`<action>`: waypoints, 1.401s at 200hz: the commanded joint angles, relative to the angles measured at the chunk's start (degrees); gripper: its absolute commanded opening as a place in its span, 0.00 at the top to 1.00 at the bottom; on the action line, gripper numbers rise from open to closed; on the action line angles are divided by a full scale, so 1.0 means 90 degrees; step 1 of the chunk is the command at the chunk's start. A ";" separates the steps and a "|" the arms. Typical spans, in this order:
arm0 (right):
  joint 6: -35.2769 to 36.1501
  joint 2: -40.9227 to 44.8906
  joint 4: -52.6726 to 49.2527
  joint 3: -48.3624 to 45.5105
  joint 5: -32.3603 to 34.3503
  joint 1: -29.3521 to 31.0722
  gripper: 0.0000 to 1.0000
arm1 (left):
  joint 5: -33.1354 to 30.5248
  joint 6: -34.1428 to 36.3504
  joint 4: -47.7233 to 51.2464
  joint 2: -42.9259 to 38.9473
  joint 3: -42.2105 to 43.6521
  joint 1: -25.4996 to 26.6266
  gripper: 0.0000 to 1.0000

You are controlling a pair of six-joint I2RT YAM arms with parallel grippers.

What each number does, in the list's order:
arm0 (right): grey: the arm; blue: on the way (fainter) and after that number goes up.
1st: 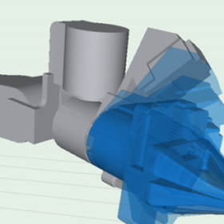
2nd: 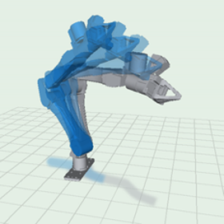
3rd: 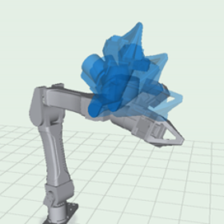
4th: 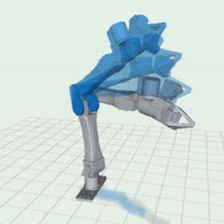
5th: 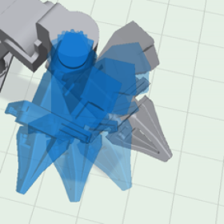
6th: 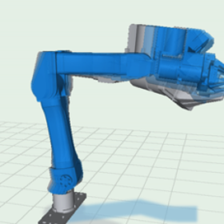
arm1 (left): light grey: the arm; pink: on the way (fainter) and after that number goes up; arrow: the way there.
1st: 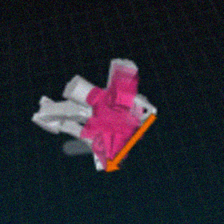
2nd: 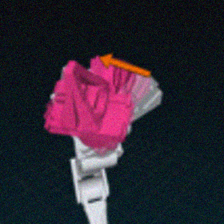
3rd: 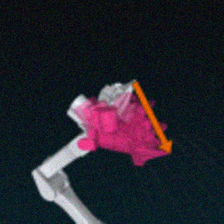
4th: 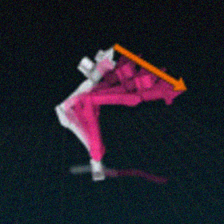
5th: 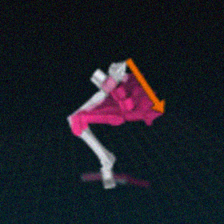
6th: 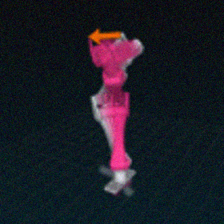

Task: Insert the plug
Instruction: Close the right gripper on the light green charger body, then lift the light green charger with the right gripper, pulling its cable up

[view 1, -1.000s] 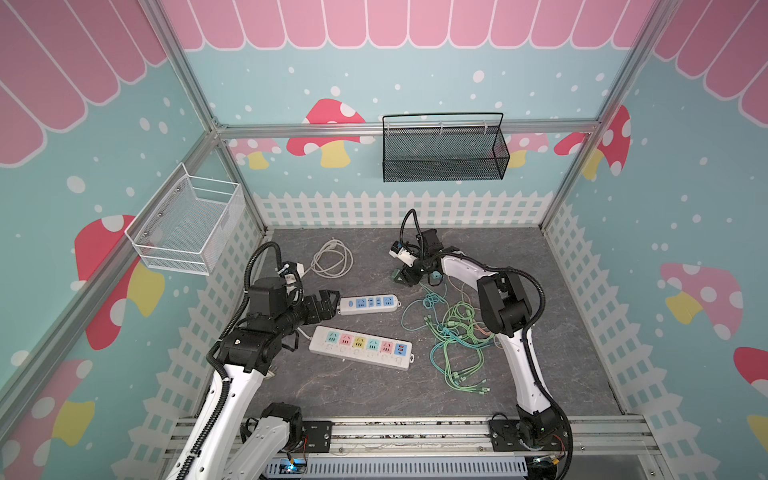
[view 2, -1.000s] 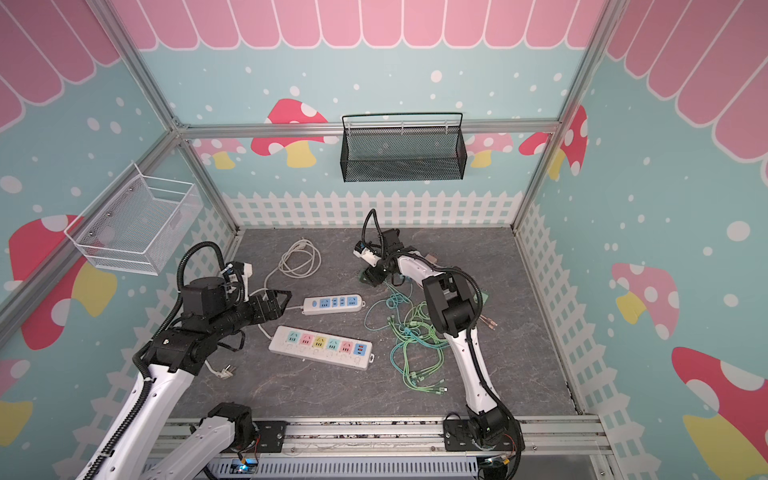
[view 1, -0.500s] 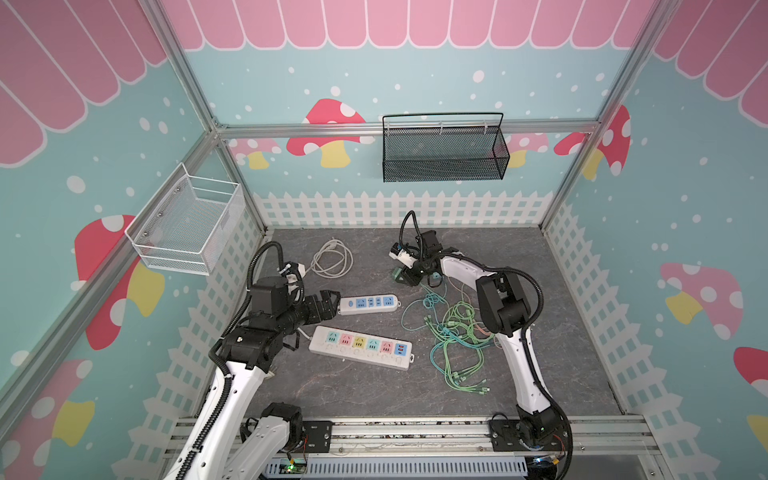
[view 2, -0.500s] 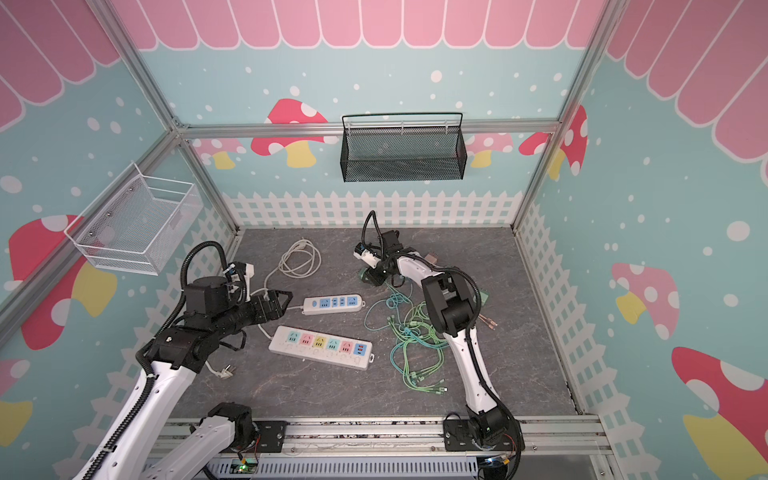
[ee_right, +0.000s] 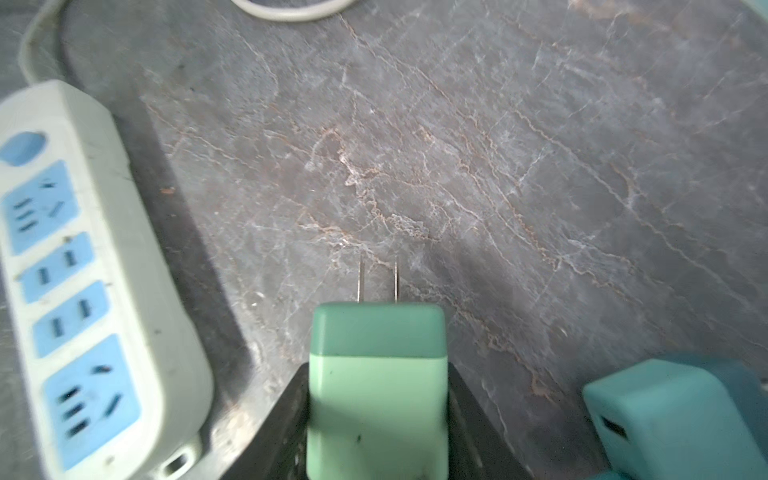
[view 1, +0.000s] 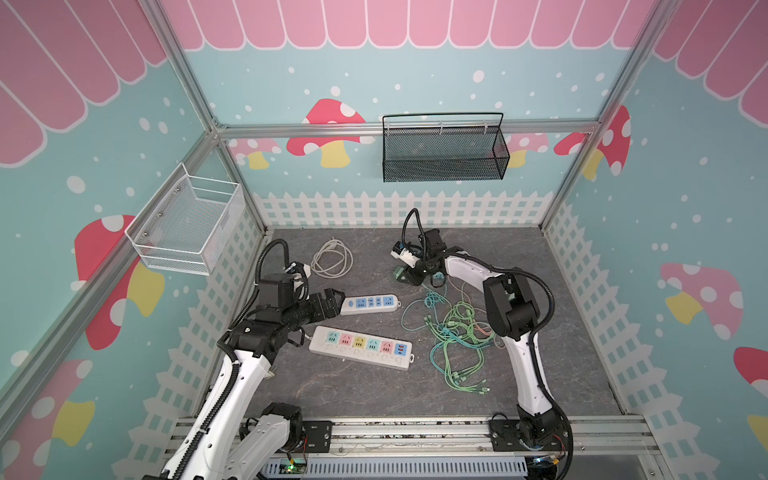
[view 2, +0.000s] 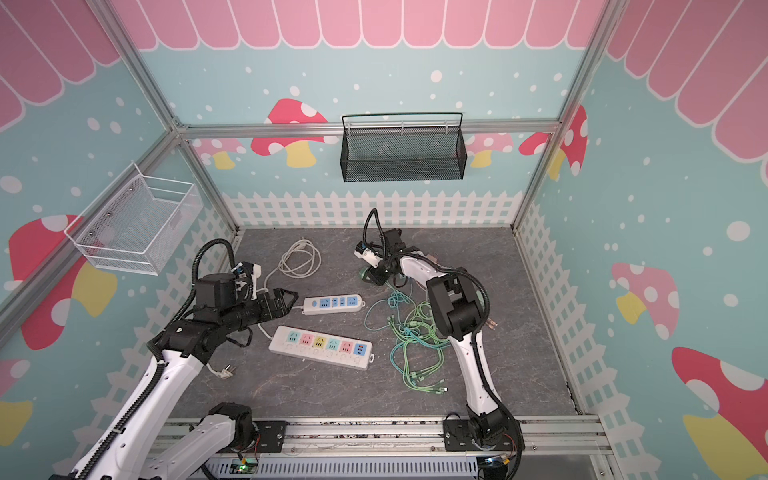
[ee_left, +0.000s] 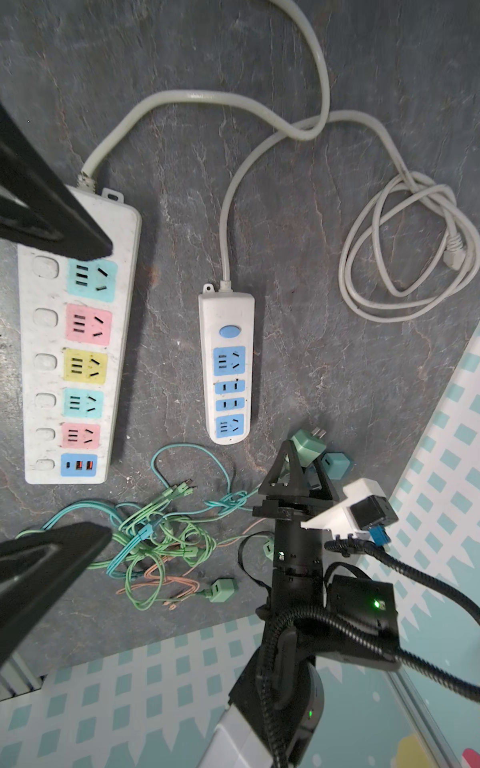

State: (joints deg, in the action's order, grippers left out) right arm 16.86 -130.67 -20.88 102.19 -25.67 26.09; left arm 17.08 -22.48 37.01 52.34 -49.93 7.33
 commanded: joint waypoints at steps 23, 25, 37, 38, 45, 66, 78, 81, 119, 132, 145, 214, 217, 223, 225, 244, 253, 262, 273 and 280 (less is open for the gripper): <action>0.0015 0.1395 0.0495 -0.0630 -0.0321 0.0086 0.63 | 0.0666 -0.0255 -0.0425 0.0234 -0.0236 0.0025 0.03; 0.0017 0.1448 0.0502 -0.0651 -0.0326 0.0086 0.63 | 0.0684 -0.0261 -0.0439 0.0243 -0.0246 0.0028 0.03; 0.0028 0.1715 0.0549 -0.0777 -0.0332 0.0090 0.63 | 0.0771 -0.0276 -0.0484 0.0304 -0.0296 0.0025 0.03; 0.0029 0.1735 0.0551 -0.0788 -0.0332 0.0090 0.63 | 0.0774 -0.0280 -0.0487 0.0306 -0.0299 0.0020 0.03; 0.0036 0.1889 0.0579 -0.0853 -0.0328 0.0091 0.63 | 0.0814 -0.0307 -0.0519 0.0328 -0.0325 0.0025 0.03; 0.0060 0.2353 0.0681 -0.1036 -0.0323 0.0095 0.63 | 0.0952 -0.0368 -0.0609 0.0387 -0.0379 0.0025 0.03; 0.0084 0.2667 0.0718 -0.1114 -0.0341 0.0096 0.63 | 0.1005 -0.0411 -0.0661 0.0430 -0.0397 0.0025 0.03; 0.0089 0.2731 0.0727 -0.1119 -0.0348 0.0097 0.63 | 0.1008 -0.0421 -0.0671 0.0428 -0.0399 0.0023 0.03; 0.0114 0.3374 0.0822 -0.1179 -0.0451 0.0093 0.63 | 0.1101 -0.0544 -0.0751 0.0484 -0.0420 0.0025 0.03; 0.0085 0.3531 0.0897 -0.1179 -0.0430 0.0093 0.64 | 0.1126 -0.0577 -0.0761 0.0484 -0.0419 0.0020 0.03; 0.0051 0.3637 0.0972 -0.1164 -0.0452 0.0095 0.64 | 0.1144 -0.0597 -0.0773 0.0464 -0.0400 0.0025 0.03; -0.0403 0.3857 0.1286 -0.0925 -0.1492 0.0087 0.63 | 0.1129 -0.0649 -0.0802 0.0333 -0.0215 0.0030 0.04; -0.0451 0.3877 0.1311 -0.0904 -0.1581 0.0089 0.63 | 0.1127 -0.0647 -0.0795 0.0321 -0.0210 0.0026 0.04; -0.0539 0.3902 0.1381 -0.0856 -0.1727 0.0084 0.63 | 0.1125 -0.0647 -0.0801 0.0316 -0.0213 0.0029 0.04; -0.0561 0.3918 0.1402 -0.0830 -0.1771 0.0083 0.63 | 0.1121 -0.0647 -0.0802 0.0310 -0.0214 0.0026 0.04; -0.0814 0.4038 0.1637 -0.0678 -0.2086 0.0080 0.63 | 0.1129 -0.0636 -0.0811 0.0320 -0.0213 0.0025 0.04; -0.0941 0.4101 0.1768 -0.0607 -0.2223 0.0070 0.62 | 0.1153 -0.0637 -0.0812 0.0330 -0.0213 0.0025 0.04; -0.1067 0.4137 0.1876 -0.0551 -0.2303 0.0055 0.63 | 0.1163 -0.0637 -0.0829 0.0352 -0.0212 0.0026 0.04; -0.1247 0.4185 0.2017 -0.0489 -0.2362 0.0051 0.63 | 0.1201 -0.0637 -0.0864 0.0373 -0.0186 0.0023 0.04; -0.1369 0.4212 0.2107 -0.0460 -0.2327 0.0041 0.63 | 0.1242 -0.0637 -0.0920 0.0385 -0.0158 0.0018 0.04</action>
State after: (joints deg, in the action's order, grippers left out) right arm 8.80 -96.68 -8.54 94.63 -42.26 26.63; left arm 26.72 -27.75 30.39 55.90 -51.79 7.33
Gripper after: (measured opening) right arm 0.437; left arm 0.961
